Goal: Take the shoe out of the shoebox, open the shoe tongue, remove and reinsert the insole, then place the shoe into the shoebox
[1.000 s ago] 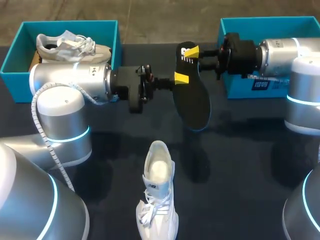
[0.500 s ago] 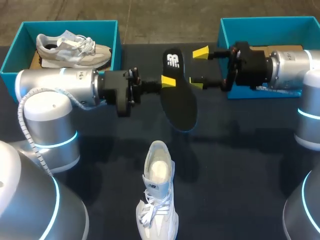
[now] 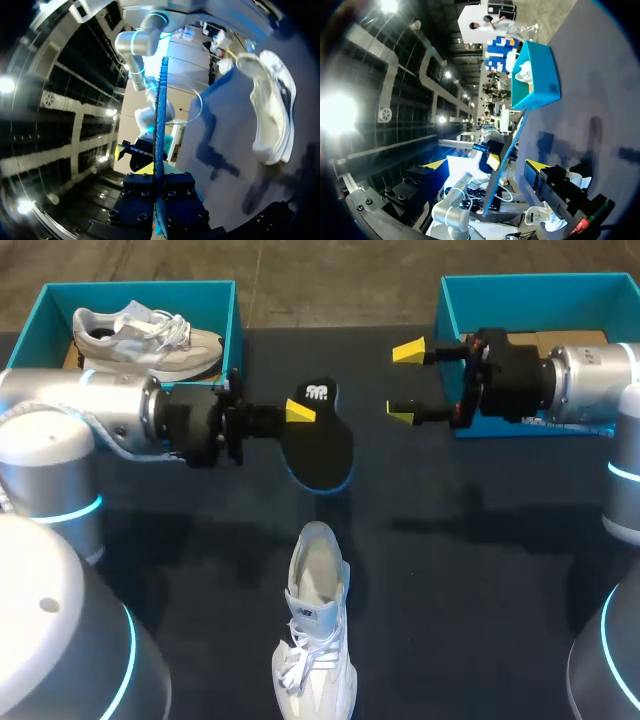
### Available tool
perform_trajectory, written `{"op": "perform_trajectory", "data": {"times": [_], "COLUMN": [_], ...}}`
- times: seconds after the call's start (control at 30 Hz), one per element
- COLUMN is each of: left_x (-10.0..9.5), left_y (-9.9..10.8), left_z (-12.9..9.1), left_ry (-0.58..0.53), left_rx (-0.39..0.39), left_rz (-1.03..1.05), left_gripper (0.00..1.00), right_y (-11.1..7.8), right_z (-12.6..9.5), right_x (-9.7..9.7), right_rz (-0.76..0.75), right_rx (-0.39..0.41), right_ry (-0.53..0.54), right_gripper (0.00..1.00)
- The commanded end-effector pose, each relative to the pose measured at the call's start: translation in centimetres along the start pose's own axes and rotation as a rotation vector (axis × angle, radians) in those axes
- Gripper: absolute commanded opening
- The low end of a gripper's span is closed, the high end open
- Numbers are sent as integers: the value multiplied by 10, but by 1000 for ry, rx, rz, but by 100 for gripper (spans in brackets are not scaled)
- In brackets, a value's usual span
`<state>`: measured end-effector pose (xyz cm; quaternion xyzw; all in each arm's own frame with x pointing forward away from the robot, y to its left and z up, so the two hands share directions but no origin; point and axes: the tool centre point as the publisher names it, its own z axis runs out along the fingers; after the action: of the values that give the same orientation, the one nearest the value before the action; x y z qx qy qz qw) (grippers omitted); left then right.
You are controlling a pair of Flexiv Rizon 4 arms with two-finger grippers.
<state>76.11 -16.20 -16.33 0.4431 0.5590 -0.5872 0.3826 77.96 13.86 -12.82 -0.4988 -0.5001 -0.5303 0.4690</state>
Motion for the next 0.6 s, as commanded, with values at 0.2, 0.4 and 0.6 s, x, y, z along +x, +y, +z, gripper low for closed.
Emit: {"op": "perform_trajectory", "data": {"times": [0.2,0.4,0.6], "left_x": [-3,-3,-3], "left_y": [8,8,8], "left_z": [-12,-12,-12], "left_ry": [-41,-41,-41], "left_rx": [103,103,103], "left_rz": [-475,-475,-475], "left_gripper": [0,0,0], "right_y": [-1,-1,-1], "right_z": [0,0,0], "right_x": [0,0,0], "right_rz": [1,1,1], "right_rx": [-1,-1,-1], "right_ry": [-3,-3,-3], "right_gripper": [100,100,100]}}
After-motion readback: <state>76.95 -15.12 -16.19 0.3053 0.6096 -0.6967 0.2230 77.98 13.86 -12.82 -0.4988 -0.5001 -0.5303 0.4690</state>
